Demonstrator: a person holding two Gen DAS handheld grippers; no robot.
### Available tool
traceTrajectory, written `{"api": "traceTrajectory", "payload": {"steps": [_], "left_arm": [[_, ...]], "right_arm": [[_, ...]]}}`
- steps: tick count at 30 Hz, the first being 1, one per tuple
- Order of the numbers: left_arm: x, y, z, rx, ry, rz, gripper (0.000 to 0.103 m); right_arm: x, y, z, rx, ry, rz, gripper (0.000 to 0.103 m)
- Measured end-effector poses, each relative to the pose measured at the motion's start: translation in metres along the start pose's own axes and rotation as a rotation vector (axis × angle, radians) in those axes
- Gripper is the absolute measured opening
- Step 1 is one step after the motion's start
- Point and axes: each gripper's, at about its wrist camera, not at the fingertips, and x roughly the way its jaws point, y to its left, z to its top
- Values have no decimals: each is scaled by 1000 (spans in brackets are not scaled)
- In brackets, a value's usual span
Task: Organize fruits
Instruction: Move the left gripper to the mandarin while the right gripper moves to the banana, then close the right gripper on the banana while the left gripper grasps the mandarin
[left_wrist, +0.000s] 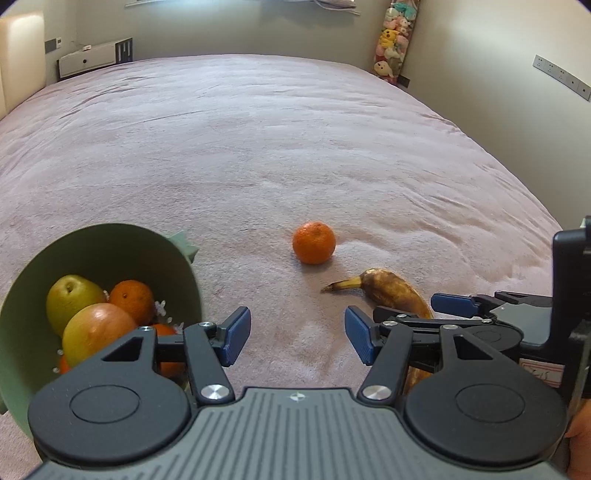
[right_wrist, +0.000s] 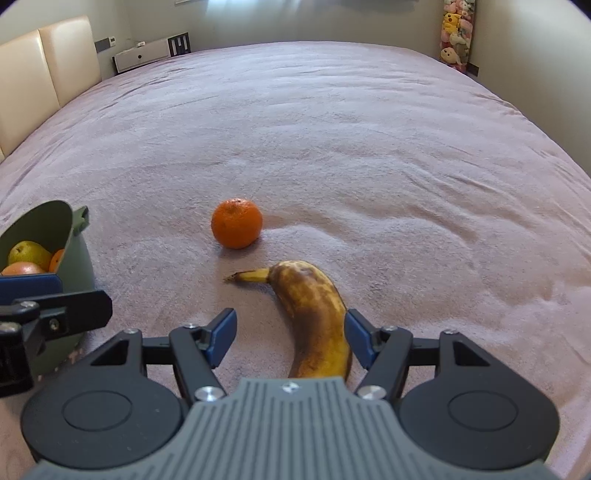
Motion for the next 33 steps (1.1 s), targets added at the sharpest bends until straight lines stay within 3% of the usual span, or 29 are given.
{"api": "traceTrajectory", "payload": {"steps": [10, 13, 17, 21, 25, 33], "left_arm": [[27, -15, 7, 44, -1, -14, 68], [33, -15, 5, 47, 3, -13, 68], [40, -17, 3, 48, 16, -11, 68], [45, -19, 2, 53, 24, -9, 68], [49, -20, 2, 66, 29, 0, 68], [54, -24, 7, 65, 12, 9, 68]], "right_arm": [[20, -14, -7, 39, 75, -43, 61], [28, -19, -9, 73, 102, -36, 56], [31, -18, -10, 63, 93, -48, 53], [30, -17, -10, 57, 79, -35, 37], [28, -12, -10, 22, 73, -49, 36], [22, -29, -3, 91, 39, -120, 36]]}}
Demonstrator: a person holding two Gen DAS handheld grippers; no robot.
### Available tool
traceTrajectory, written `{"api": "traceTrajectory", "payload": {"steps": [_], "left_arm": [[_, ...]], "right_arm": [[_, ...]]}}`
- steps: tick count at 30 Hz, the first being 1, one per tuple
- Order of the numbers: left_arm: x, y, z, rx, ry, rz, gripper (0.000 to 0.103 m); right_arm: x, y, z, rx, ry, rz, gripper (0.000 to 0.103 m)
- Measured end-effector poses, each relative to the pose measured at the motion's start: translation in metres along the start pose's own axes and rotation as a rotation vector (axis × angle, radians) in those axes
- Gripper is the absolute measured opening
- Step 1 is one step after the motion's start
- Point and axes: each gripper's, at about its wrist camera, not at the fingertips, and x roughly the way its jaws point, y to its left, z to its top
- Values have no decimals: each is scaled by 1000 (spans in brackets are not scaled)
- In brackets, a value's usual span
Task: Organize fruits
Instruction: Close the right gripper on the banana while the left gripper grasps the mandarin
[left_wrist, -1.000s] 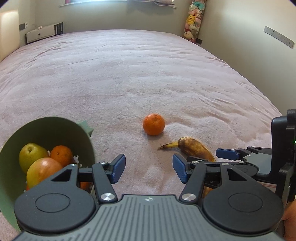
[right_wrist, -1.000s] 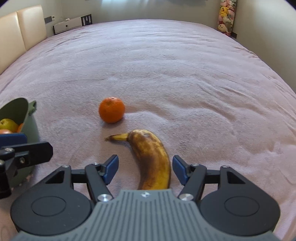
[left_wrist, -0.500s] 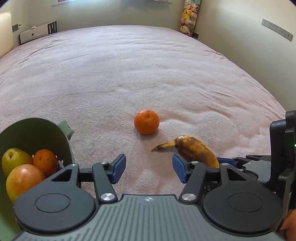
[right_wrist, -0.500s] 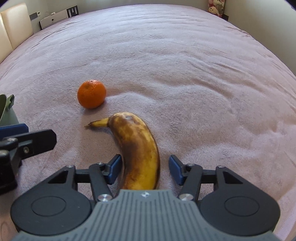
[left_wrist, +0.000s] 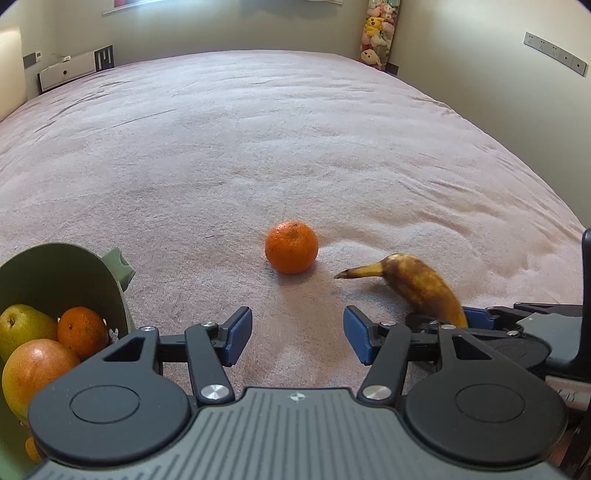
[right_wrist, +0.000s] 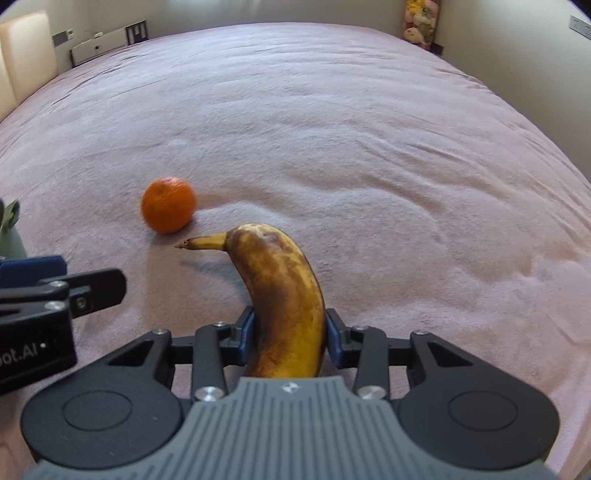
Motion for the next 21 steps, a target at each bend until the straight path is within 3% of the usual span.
{"api": "traceTrajectory", "payload": {"steps": [6, 18, 21], "left_arm": [[7, -7, 7, 39, -17, 10, 68], [36, -11, 23, 51, -91, -14, 69], [49, -10, 26, 55, -84, 26, 69]], "right_arm": [[2, -14, 8, 55, -27, -43, 36], [9, -26, 18, 119, -44, -49, 36], [11, -27, 19, 126, -44, -48, 36]]}}
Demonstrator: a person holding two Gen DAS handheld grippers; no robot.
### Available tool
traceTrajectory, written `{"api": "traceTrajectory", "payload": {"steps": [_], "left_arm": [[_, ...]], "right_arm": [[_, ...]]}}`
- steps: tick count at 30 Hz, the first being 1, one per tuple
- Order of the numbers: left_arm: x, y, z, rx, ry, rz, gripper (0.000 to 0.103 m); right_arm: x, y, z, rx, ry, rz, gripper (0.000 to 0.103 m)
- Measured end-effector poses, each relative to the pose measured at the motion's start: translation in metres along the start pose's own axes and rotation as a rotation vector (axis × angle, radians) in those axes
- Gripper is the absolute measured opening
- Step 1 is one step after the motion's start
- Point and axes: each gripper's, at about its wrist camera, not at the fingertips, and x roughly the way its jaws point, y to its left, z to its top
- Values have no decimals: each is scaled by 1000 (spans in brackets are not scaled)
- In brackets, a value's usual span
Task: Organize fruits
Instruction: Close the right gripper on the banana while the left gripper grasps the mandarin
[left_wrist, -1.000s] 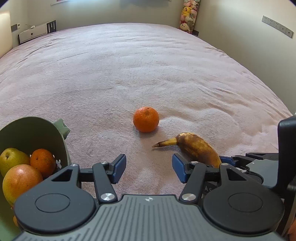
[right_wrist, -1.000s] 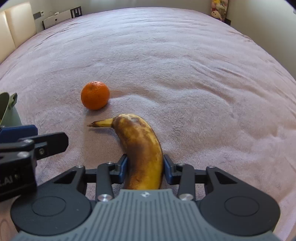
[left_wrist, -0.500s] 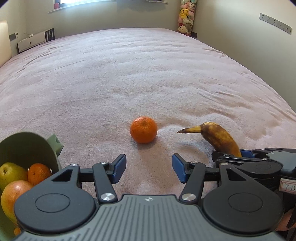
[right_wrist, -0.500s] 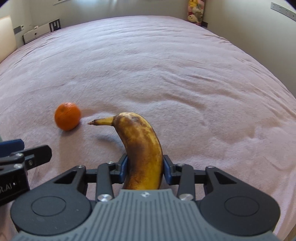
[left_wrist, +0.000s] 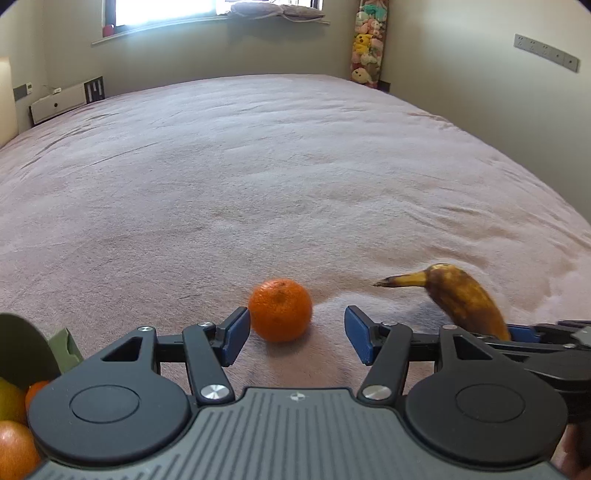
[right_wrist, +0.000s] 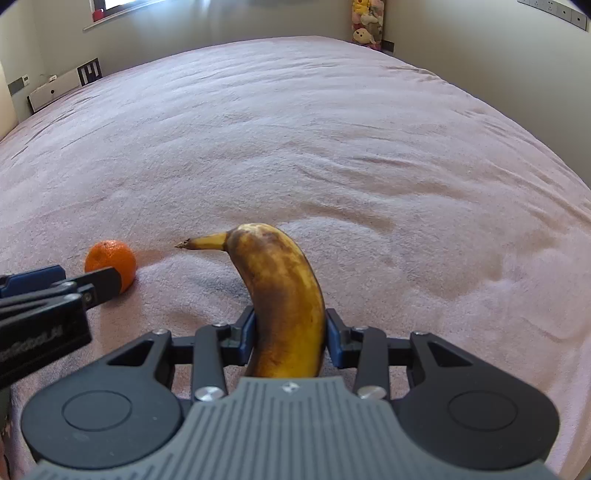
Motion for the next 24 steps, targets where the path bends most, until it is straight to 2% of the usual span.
{"api": "traceTrajectory", "payload": {"steps": [5, 11, 18, 24], "left_arm": [[18, 8, 0, -10, 26, 23, 70], [27, 14, 5, -32, 29, -2, 70], [30, 15, 6, -32, 46, -42, 54], [26, 12, 7, -20, 50, -39, 52]], "right_arm": [[3, 1, -1, -2, 9, 5, 36], [9, 3, -1, -16, 18, 3, 36], [10, 7, -3, -31, 15, -10, 36], [8, 7, -2, -27, 16, -11, 36]]}}
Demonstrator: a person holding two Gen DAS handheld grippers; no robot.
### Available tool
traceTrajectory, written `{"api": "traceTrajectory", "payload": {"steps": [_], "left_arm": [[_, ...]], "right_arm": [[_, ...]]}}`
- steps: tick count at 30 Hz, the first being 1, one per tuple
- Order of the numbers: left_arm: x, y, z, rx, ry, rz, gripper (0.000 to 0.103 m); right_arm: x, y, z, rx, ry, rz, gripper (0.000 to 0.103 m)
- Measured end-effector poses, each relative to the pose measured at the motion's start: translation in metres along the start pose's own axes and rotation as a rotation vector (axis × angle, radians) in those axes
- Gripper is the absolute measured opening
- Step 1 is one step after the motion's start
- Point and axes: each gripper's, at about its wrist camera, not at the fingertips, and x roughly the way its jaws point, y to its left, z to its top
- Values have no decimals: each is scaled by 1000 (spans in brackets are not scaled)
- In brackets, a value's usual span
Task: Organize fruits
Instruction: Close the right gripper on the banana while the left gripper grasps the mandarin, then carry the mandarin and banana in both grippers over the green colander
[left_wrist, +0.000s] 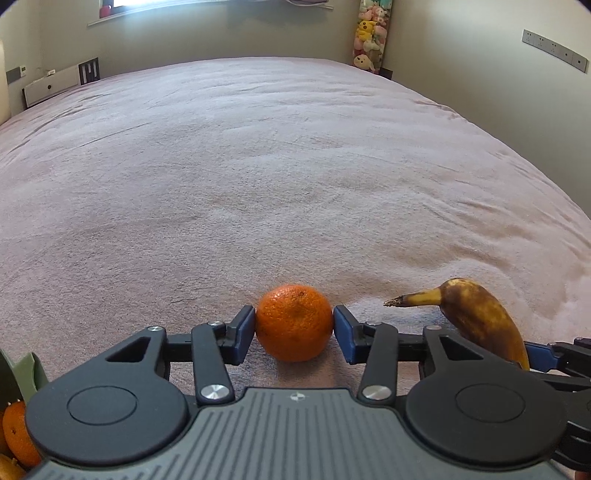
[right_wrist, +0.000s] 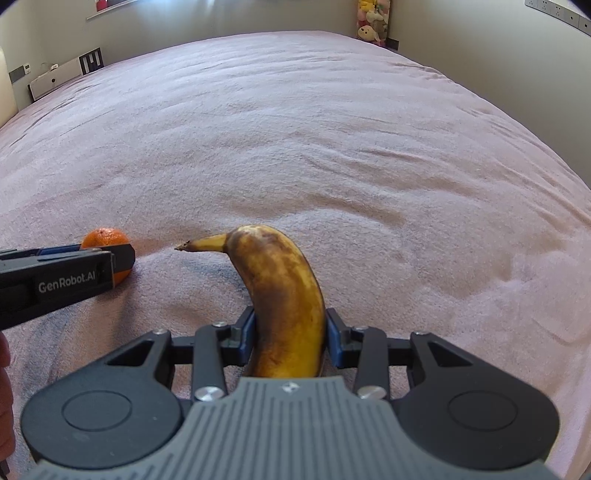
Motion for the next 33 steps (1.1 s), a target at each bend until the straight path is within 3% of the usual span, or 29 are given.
{"api": "traceTrajectory", "payload": {"steps": [16, 33], "left_arm": [[-59, -3, 10, -15, -21, 45, 51], [-135, 4, 4, -28, -26, 131, 51]], "right_arm": [[-29, 9, 11, -4, -47, 59, 36], [-85, 31, 12, -68, -113, 193, 36]]}}
